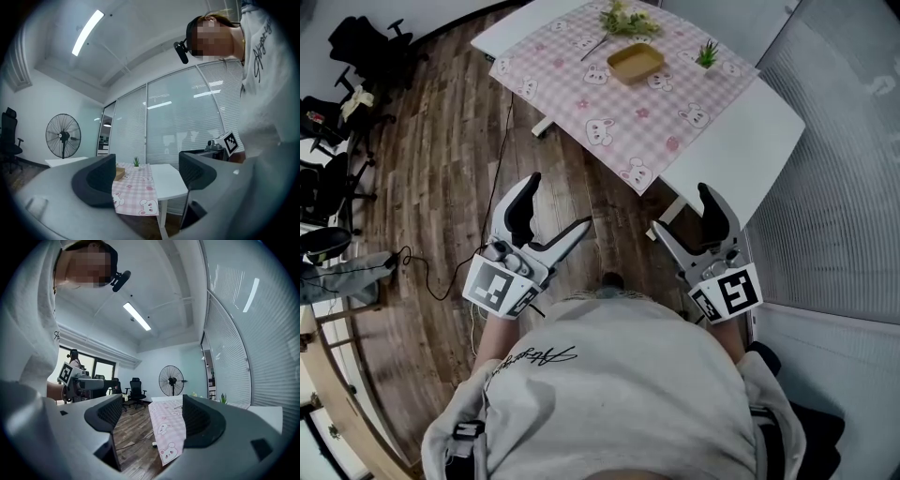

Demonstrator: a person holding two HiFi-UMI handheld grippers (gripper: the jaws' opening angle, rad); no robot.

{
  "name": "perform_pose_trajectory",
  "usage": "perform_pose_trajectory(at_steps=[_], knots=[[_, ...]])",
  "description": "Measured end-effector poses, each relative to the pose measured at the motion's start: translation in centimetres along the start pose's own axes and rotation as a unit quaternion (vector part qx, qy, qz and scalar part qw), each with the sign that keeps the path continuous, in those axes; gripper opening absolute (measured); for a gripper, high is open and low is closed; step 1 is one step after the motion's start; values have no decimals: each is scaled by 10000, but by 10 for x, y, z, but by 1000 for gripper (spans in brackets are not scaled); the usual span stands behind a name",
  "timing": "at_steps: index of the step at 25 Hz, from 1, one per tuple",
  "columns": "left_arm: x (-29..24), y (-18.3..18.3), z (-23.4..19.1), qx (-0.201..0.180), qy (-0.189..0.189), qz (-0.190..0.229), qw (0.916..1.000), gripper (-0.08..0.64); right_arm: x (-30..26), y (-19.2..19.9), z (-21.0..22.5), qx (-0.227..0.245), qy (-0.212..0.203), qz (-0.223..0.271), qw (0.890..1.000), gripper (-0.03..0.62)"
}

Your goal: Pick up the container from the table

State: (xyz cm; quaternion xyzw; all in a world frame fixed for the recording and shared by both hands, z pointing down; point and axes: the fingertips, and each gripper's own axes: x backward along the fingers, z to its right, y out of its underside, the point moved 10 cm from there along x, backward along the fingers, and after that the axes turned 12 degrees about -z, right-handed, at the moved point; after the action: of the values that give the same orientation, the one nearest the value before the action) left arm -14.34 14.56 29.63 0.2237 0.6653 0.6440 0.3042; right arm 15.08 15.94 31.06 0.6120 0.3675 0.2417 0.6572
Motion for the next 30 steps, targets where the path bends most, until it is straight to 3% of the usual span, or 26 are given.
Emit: perform_pose_trajectory(at_steps=[21,30], knots=[[-6,-5,-16,27,-189,198,9996,405,-20,-10,16,-51,-91,147,9998,383],[3,5,-14,228,-547,15,9982,405,-47,3,20,-229,-623,-44,9978,383]])
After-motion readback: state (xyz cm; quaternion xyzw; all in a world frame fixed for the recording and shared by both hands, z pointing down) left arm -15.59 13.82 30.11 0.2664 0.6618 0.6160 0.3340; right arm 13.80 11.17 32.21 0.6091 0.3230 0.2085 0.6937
